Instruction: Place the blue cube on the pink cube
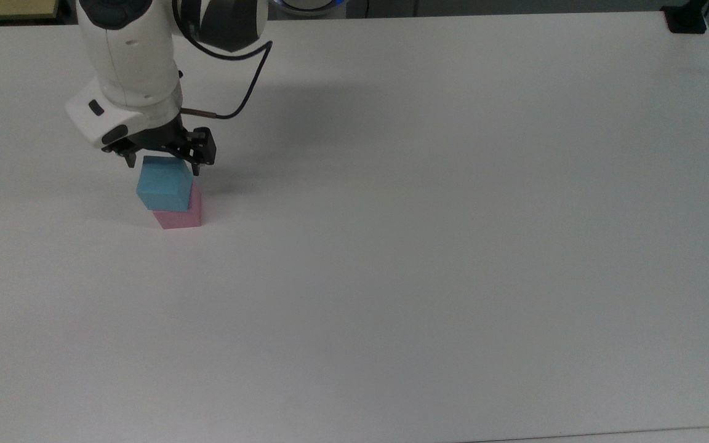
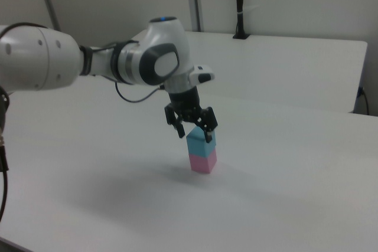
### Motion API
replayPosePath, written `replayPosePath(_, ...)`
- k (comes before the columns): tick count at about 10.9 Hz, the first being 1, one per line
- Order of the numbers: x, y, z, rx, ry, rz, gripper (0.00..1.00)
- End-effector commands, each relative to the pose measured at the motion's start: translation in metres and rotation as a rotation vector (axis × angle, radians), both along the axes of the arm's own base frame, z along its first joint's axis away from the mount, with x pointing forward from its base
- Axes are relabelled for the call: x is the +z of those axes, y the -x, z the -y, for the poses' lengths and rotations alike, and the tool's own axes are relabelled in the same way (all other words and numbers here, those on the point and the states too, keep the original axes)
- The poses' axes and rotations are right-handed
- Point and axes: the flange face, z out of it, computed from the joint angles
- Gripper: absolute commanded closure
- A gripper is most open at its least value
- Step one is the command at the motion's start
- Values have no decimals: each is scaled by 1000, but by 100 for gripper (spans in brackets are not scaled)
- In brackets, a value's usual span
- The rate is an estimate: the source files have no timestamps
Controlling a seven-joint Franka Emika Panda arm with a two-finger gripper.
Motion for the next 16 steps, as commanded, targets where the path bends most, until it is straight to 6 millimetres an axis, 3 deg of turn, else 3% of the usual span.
replayPosePath(1, 88, 34, -17, -55, -73, -2, 0)
replayPosePath(3, 145, 57, -30, -71, -119, -50, 0)
replayPosePath(5, 204, 95, -50, -65, -158, -75, 0)
replayPosePath(6, 219, 112, -58, -59, -166, -104, 0)
replayPosePath(9, 240, 131, -66, -84, -219, -94, 0)
replayPosePath(13, 241, 103, -56, -66, -168, 64, 0)
replayPosePath(16, 240, 104, -50, -47, -126, 54, 0)
